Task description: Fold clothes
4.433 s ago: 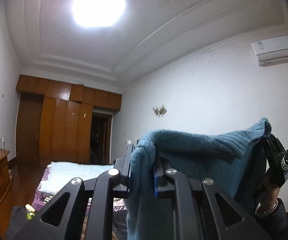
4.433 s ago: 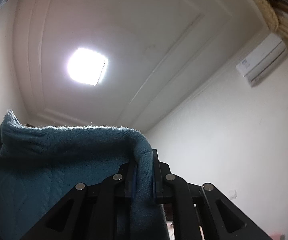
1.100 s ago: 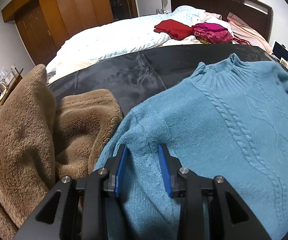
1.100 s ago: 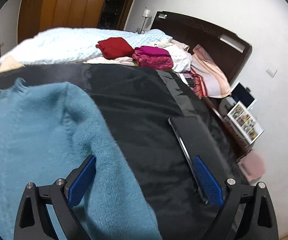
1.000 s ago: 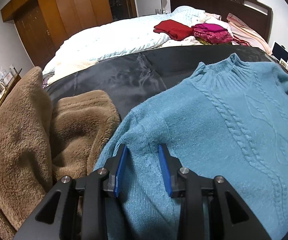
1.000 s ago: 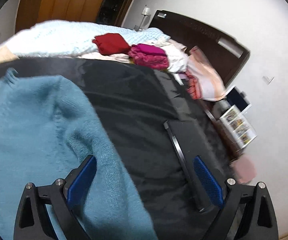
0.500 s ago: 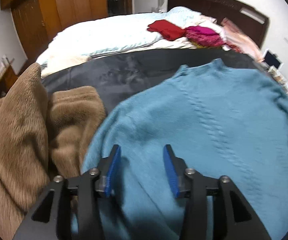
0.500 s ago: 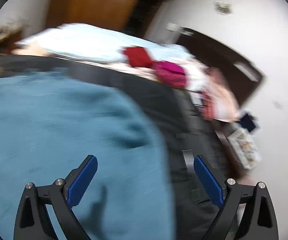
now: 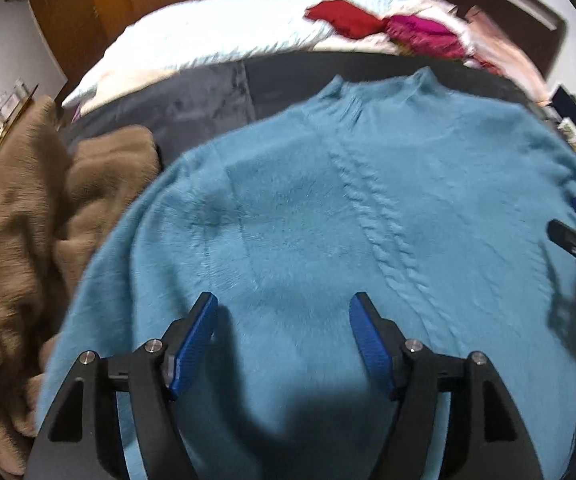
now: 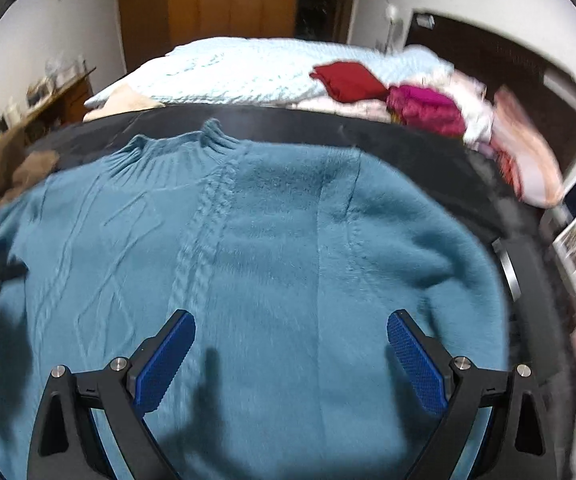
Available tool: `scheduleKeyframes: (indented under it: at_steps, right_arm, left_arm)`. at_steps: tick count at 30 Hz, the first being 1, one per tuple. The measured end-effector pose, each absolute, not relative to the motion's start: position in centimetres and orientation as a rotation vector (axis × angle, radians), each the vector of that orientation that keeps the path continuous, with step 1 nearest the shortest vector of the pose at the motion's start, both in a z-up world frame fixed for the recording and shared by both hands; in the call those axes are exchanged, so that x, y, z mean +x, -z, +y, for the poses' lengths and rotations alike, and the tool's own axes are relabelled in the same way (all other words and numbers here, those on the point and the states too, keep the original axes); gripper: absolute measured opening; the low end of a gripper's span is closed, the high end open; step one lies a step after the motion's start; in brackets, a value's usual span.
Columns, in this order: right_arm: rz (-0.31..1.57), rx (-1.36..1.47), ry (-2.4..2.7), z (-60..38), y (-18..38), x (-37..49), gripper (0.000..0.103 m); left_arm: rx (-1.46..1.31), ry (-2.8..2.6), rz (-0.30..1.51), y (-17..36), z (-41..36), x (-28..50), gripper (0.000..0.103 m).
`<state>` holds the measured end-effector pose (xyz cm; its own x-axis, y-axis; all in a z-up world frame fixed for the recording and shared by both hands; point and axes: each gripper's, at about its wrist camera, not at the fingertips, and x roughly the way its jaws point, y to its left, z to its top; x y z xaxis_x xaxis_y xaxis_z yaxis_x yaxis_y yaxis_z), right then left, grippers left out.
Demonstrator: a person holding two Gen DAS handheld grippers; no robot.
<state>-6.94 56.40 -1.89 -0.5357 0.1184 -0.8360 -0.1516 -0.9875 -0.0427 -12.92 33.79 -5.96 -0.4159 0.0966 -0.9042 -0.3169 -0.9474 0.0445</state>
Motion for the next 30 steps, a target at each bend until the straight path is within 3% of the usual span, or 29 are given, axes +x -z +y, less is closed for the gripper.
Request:
scheduleKeyframes:
  at_steps: [4, 14, 21, 30]
  right_arm:
    - [0.058, -1.437, -2.61, 57.0, 3.8, -8.1, 0.101]
    - [0.177, -1.311, -2.494, 62.0, 4.2, -9.2, 0.102]
    - [0.193, -1.302, -2.464, 63.3, 4.0, -9.9, 0.102]
    - [0.122, -1.349, -2.502, 60.8, 3.5, -6.5, 0.102]
  left_arm:
    - [-1.521, -2.465, 0.286, 6.1, 34.8, -14.1, 0.079]
    - [-1.409, -2.486, 0.294, 6.7, 37.0, -17.0, 0.098]
    - [-1.453, -2.414, 0.266, 6.5, 36.3, -16.6, 0.098]
    - [-1.365, -2.435, 0.195, 1.6, 28.5, -7.9, 0.098]
